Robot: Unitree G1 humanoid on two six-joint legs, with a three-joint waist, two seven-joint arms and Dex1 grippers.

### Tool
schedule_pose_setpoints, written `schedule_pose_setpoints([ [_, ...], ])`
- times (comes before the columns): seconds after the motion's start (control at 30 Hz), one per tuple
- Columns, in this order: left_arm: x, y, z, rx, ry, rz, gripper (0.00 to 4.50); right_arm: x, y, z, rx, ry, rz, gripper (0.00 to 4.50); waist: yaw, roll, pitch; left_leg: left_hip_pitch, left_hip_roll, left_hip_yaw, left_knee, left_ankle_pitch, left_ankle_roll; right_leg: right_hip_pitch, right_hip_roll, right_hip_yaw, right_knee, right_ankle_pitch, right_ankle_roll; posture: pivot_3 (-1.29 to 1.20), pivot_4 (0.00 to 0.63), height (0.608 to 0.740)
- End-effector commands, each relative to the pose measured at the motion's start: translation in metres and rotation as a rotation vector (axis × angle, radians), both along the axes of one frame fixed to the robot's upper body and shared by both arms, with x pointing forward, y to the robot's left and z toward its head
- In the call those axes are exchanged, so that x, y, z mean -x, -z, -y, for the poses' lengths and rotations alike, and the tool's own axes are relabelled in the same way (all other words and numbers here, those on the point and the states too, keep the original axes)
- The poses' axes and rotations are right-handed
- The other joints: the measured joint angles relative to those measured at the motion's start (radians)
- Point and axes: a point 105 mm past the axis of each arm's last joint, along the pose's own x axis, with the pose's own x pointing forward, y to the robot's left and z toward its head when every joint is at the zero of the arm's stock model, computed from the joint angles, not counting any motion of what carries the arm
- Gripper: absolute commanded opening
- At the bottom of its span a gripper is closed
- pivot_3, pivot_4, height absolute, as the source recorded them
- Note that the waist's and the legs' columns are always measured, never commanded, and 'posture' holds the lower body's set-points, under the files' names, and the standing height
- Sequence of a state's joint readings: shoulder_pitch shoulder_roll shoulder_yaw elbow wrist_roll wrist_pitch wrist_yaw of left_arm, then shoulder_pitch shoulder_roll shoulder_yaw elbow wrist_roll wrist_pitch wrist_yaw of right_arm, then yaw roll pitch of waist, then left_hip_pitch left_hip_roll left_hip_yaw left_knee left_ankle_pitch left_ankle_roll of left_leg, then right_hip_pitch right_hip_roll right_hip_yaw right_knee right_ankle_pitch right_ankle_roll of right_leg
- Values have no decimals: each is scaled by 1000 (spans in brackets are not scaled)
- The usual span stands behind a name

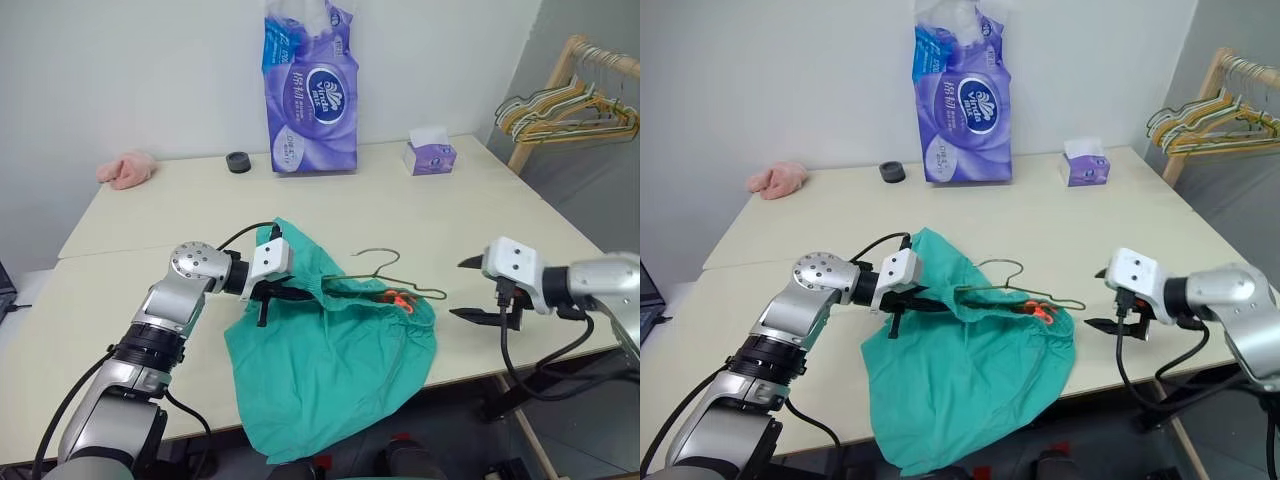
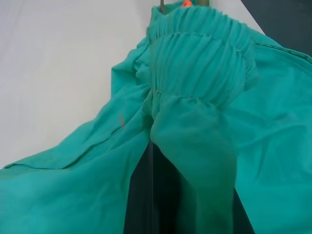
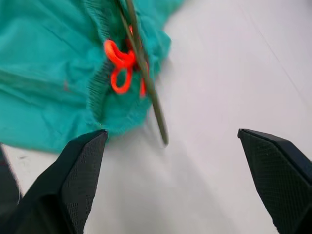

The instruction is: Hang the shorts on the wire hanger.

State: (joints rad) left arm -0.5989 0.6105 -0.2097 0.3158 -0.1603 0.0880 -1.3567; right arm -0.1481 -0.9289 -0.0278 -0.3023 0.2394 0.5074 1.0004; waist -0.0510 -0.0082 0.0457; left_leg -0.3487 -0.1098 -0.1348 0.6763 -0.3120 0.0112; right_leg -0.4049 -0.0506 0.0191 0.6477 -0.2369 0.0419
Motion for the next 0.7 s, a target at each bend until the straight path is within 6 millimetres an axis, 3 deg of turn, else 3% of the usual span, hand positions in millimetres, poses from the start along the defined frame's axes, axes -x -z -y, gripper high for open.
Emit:
schedule_pose_setpoints([
  [0.03,-10,-25,0,79,-36,42,0,8,7,-9,-95,58,18,4454,-3,0,0,0,0,0,0,0,0,0,0,0,0,0,0,-175,20,740],
  [0.2,-9,-30,0,102,-39,16,0,14,32,-30,-249,160,-70,4454,-10,1,0,1,0,1,0,0,0,0,0,1,1,0,0,-175,22,740],
  [0.5,-8,-34,0,107,-44,16,0,10,51,-61,-352,215,-192,4454,-7,1,0,1,0,0,0,0,0,0,0,0,0,0,0,-156,19,740],
  [0.6,-6,-34,-2,104,-45,13,0,5,53,-59,-353,251,-191,3845,-7,1,0,1,0,0,0,0,0,0,0,0,0,0,0,-152,19,740],
  [0.7,-3,-34,-4,102,-44,4,0,3,54,-55,-343,267,-193,2824,-7,1,0,1,0,0,0,0,0,0,0,0,0,0,0,-150,18,740],
])
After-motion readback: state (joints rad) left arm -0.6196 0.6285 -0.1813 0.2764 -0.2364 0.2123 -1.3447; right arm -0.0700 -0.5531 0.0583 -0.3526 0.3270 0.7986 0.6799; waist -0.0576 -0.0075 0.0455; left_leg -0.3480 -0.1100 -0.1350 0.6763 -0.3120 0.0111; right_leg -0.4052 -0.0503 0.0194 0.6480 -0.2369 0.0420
